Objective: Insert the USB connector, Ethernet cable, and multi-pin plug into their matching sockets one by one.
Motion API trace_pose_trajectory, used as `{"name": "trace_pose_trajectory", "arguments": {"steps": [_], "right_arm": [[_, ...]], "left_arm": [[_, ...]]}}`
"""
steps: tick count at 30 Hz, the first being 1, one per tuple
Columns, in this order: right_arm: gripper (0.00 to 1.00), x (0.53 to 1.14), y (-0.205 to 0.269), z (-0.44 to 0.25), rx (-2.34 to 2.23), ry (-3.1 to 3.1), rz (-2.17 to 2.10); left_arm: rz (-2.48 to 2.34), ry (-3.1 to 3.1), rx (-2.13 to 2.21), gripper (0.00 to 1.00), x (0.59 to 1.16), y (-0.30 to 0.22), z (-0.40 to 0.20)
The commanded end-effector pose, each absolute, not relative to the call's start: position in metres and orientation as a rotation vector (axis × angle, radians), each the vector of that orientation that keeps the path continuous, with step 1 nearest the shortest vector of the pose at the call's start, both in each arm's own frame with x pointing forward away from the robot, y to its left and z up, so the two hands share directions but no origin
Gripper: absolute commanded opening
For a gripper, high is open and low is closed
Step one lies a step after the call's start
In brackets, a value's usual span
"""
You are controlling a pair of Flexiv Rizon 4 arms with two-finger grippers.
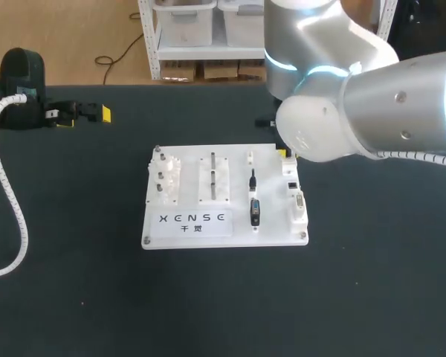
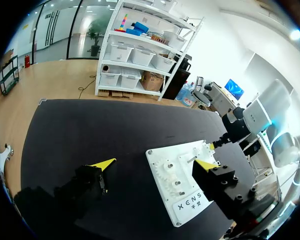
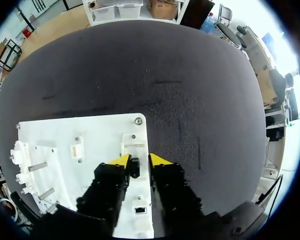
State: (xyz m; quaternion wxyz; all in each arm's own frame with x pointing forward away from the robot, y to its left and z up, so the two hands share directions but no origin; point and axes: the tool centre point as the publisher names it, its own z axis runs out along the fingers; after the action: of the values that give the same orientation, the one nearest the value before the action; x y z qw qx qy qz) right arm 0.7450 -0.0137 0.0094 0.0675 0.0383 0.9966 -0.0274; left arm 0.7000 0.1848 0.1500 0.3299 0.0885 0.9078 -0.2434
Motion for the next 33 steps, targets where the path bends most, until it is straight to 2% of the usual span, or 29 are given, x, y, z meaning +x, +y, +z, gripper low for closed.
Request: {"name": "trace_pose_trajectory", "arguments": {"steps": [1,12,30,31,32,33], "right_arm": [[1.00,0.733,-0.015,0.015,0.113,2.922,-0.063],[1.00,0.698,0.020,0.067,0.023,2.855,0.040],[1.00,0.672,0.046,0.035,-0.049,2.968,0.012],[0.93,0.673,0.047,0.033,-0.051,2.972,0.013],[0.71,0.672,0.048,0.032,-0.056,2.977,0.010],[0.63,0.672,0.049,0.031,-0.060,2.976,0.007]], "left_arm": [[-0.637,2.374,0.231,1.00,0.700,0.185,0.150],[-0.637,2.374,0.231,1.00,0.700,0.185,0.150],[-0.637,2.374,0.231,1.00,0.700,0.185,0.150],[-0.637,2.374,0.231,1.00,0.700,0.185,0.150],[-0.637,2.374,0.231,1.00,0.700,0.185,0.150],[-0.637,2.374,0.231,1.00,0.700,0.185,0.150]]}}
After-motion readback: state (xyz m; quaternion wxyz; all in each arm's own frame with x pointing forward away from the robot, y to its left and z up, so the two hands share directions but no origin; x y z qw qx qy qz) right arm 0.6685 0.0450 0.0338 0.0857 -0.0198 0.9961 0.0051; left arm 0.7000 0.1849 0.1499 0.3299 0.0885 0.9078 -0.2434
